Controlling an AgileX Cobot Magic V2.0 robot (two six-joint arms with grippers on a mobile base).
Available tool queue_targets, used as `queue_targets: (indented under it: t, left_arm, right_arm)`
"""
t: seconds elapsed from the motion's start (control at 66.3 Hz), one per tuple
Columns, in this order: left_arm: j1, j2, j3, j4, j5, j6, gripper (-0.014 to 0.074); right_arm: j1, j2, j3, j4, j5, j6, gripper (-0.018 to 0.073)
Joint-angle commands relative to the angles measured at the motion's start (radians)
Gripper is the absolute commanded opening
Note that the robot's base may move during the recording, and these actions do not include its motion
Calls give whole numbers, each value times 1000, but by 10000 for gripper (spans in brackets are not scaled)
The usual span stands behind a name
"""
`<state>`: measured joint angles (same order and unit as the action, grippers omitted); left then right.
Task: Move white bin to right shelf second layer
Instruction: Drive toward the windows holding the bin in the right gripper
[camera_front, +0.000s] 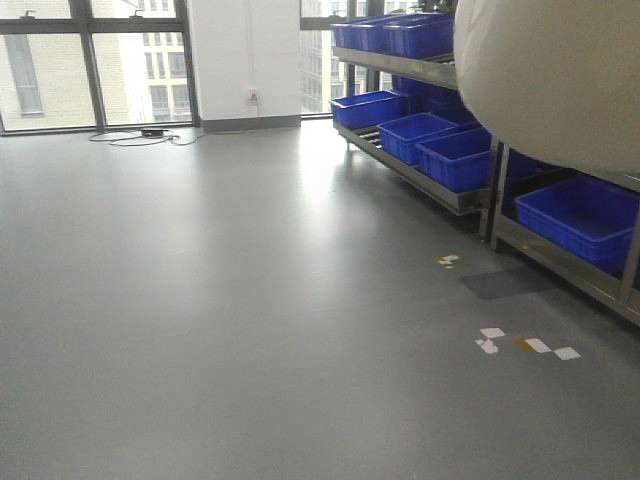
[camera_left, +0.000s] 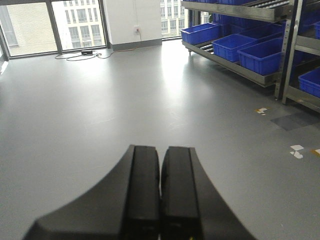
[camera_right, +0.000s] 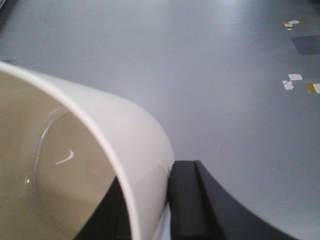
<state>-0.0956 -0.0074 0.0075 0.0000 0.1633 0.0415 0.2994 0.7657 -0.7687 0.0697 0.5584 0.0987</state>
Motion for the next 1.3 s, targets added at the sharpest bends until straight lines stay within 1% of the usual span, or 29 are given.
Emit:
queue_targets:
  t: [0.0, 1.282]
  left_arm:
    - [-6, -3, 37, 0, -86, -3, 85]
    - [-6, -3, 37, 0, -86, -3, 85]
  right_arm:
    - [0, -10, -32, 0, -98, -3, 52]
    - [0, -10, -32, 0, -98, -3, 52]
